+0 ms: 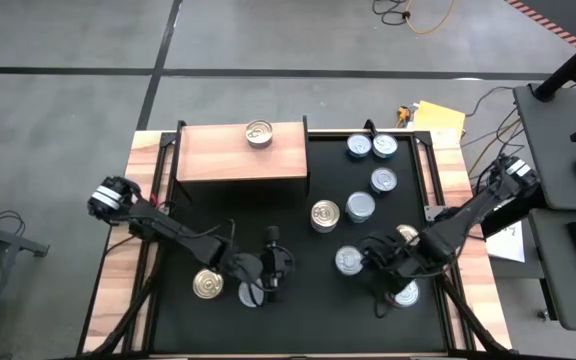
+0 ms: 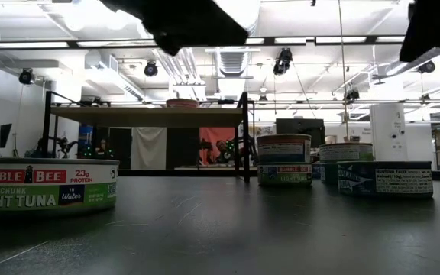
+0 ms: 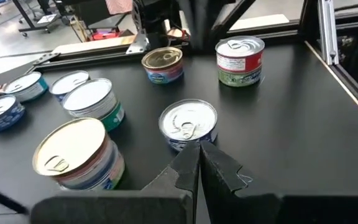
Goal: Stack canned seafood by type on shelf
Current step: Put the blue tuna can on the shelf
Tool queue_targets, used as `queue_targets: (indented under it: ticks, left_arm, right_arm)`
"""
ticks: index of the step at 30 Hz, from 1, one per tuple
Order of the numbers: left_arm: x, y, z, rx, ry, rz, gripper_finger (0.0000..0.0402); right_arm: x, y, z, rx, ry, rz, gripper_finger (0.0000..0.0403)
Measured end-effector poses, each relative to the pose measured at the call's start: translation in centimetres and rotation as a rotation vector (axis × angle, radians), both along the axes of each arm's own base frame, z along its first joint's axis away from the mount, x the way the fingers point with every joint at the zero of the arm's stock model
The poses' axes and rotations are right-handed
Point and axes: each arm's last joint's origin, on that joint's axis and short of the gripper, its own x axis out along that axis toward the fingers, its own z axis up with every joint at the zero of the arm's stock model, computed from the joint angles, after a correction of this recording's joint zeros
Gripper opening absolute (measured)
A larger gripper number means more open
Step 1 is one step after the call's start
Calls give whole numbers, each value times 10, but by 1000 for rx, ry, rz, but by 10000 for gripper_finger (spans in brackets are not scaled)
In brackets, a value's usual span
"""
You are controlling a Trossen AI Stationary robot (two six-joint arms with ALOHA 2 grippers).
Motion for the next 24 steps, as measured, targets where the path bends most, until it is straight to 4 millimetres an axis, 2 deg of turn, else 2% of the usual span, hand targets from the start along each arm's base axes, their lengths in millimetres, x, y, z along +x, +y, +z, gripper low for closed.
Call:
queue_targets:
  ticks: [4, 10, 24]
  left_arm:
    - [13, -7, -2, 11, 9, -4, 0]
    - [31, -16, -8, 19, 18, -5, 0]
    - [75, -32, -41, 79, 55, -5, 0]
  right_arm:
    - [-12, -6, 6, -37, -36, -27, 13]
    - [-17, -10, 0, -49, -24, -37, 13]
    - [-14, -8, -39, -83, 82, -135, 13]
